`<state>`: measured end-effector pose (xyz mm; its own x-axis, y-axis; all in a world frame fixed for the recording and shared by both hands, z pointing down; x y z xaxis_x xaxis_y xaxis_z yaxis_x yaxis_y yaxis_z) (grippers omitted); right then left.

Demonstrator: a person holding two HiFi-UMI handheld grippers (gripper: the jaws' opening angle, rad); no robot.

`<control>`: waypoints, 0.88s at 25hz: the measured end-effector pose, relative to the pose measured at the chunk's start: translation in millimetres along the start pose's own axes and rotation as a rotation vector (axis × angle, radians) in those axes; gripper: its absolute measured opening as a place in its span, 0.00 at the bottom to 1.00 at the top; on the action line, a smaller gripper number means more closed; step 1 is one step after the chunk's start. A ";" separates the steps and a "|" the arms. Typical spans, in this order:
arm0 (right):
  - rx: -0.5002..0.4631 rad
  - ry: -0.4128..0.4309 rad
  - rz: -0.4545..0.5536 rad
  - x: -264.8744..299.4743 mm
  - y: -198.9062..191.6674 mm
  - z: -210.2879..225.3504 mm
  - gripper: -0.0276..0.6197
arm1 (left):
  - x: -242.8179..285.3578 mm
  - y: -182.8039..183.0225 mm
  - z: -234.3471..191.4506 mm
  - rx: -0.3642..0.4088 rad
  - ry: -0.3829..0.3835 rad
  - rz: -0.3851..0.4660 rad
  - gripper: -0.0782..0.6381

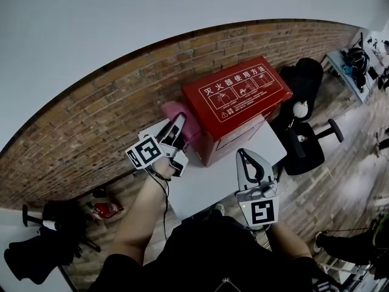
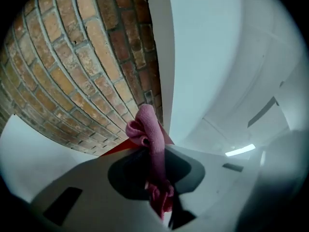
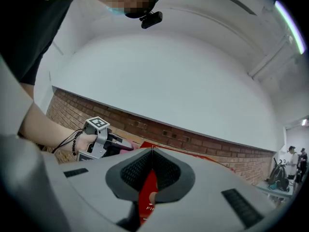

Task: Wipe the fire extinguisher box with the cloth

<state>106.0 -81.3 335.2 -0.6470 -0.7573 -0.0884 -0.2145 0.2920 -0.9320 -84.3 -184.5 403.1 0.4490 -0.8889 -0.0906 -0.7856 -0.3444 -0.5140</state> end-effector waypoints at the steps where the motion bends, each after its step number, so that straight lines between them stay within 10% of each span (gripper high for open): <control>1: -0.007 0.006 -0.007 0.4 -2.1 -1.6 0.07 | 2.6 -0.2 -1.1 -0.017 -0.008 -0.002 0.26; 12: 0.005 0.006 -0.107 -3.3 -26.8 -3.8 0.07 | 26.5 1.1 -2.4 -0.245 -0.196 -0.019 0.26; 22: 0.000 0.008 -0.159 -2.0 -38.4 -9.9 0.07 | 26.5 -4.1 -22.8 -0.235 -0.168 -0.019 0.26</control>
<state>108.2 -85.2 374.6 -0.6107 -0.7894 0.0627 -0.3144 0.1690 -0.9341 -78.9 -213.6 422.2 0.5135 -0.8257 -0.2334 -0.8447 -0.4387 -0.3066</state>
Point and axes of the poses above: the fingertips, and each gripper's own axes: x forward along the fingers, z to its right, y out of its top, the point moved 1 cm from there along -x, backward along the fingers, and after that the axes turned 1 degree about -x, right-handed, at the moved point
